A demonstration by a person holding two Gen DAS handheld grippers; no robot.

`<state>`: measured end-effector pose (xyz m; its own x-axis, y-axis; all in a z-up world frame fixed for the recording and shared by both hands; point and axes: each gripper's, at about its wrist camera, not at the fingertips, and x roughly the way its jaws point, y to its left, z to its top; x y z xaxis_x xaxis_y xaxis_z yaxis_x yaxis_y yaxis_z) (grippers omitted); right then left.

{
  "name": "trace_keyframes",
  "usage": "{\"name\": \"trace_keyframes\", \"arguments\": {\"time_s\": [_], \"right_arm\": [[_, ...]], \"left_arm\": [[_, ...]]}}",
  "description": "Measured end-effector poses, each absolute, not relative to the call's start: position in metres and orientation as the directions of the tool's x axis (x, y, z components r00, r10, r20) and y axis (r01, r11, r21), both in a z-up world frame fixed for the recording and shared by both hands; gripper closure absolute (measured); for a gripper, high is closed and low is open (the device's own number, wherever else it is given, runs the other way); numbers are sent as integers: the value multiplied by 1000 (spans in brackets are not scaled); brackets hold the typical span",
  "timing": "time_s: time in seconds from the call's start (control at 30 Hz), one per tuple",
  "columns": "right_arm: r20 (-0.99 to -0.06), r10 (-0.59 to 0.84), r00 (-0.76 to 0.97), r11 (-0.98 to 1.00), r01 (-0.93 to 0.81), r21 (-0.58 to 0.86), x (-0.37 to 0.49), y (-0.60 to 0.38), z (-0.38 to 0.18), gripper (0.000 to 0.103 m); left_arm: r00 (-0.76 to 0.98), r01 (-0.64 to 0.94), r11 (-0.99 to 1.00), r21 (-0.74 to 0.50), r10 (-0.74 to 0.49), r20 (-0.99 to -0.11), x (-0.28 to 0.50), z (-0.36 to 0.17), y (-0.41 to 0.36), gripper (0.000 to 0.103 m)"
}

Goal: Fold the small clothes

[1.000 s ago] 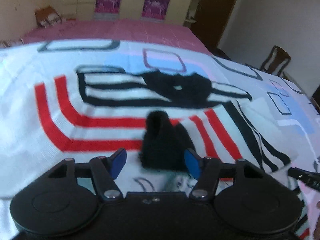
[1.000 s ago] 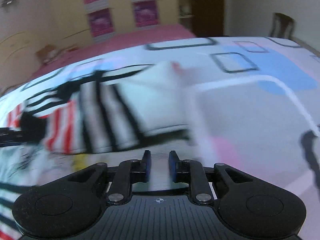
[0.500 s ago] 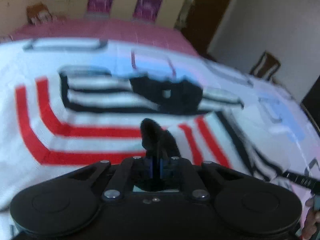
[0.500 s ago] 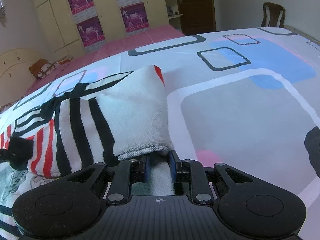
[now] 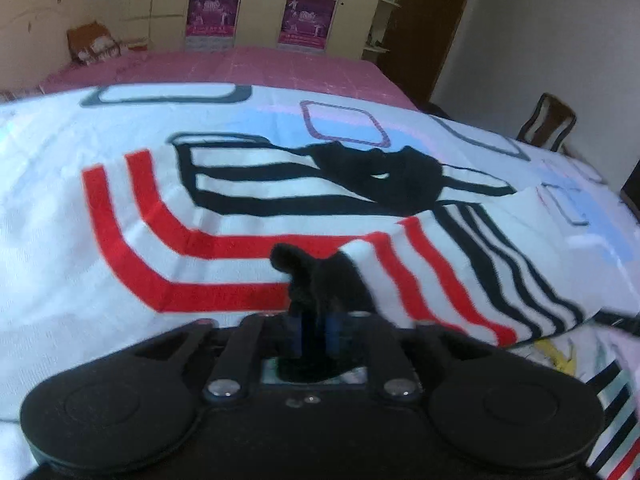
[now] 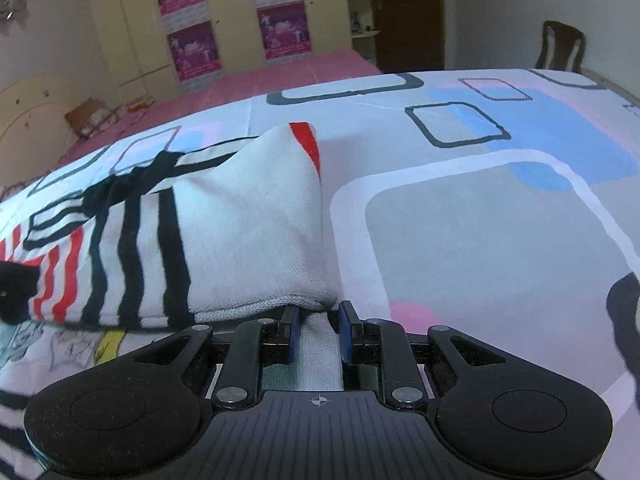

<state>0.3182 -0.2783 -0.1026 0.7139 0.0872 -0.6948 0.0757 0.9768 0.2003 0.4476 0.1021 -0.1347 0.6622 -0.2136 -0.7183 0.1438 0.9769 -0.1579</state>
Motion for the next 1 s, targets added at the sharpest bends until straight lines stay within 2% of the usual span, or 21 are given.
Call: {"name": "trace_keyframes", "arguments": {"time_s": [0.03,0.07,0.17,0.2,0.33,0.4,0.47,0.57,0.67,0.8,0.87,0.9,0.93,0.97,1.0], "right_arm": [[-670,91,737,975,72,211,311,-282,-96,83],[-647,85,758,974,73,214,305,-285,-89,83],[-610,103,786,967,64,245,307,-285,-80,83],[-617,120,778,966,53,255,314,-280,-81,83],[-657,266,705,953,-88,291,347,-228,-97,83],[-687,286,668,955,-141,261,355,-210,-109,83],[-682,242,690,964,-94,248,356,-224,-113,84],[-674,174,718,971,-11,239,357,-253,-101,84],[-668,224,710,970,-95,224,371,-238,-94,84],[-706,226,671,974,-139,180,417,-219,-110,85],[-696,186,693,981,-96,167,449,-233,-112,85],[-696,168,698,982,-61,177,467,-245,-114,91],[-697,134,704,985,-17,172,486,-256,-115,92],[-704,101,703,986,22,164,498,-267,-118,92],[-718,95,690,982,54,182,511,-278,-123,98]], "left_arm": [[689,117,986,-118,-166,-706,441,-128,106,64],[729,103,992,-73,-125,-673,432,-119,108,63],[754,191,980,-55,-183,-631,421,-103,86,63],[744,245,969,-37,-212,-633,421,-104,68,59],[715,337,941,18,-243,-655,430,-129,10,27],[703,324,943,79,-184,-687,434,-143,9,29],[711,272,960,67,-154,-686,436,-146,34,25],[716,203,979,34,-125,-686,438,-139,63,26],[712,220,975,-25,-178,-680,444,-135,51,26],[698,261,965,-5,-193,-690,467,-140,16,28],[699,260,965,24,-171,-695,483,-141,8,25],[694,256,965,52,-146,-705,490,-144,6,23],[687,256,965,52,-144,-712,495,-147,7,16],[682,249,968,34,-150,-716,500,-149,12,14],[677,246,969,10,-164,-718,502,-150,18,12]]}}
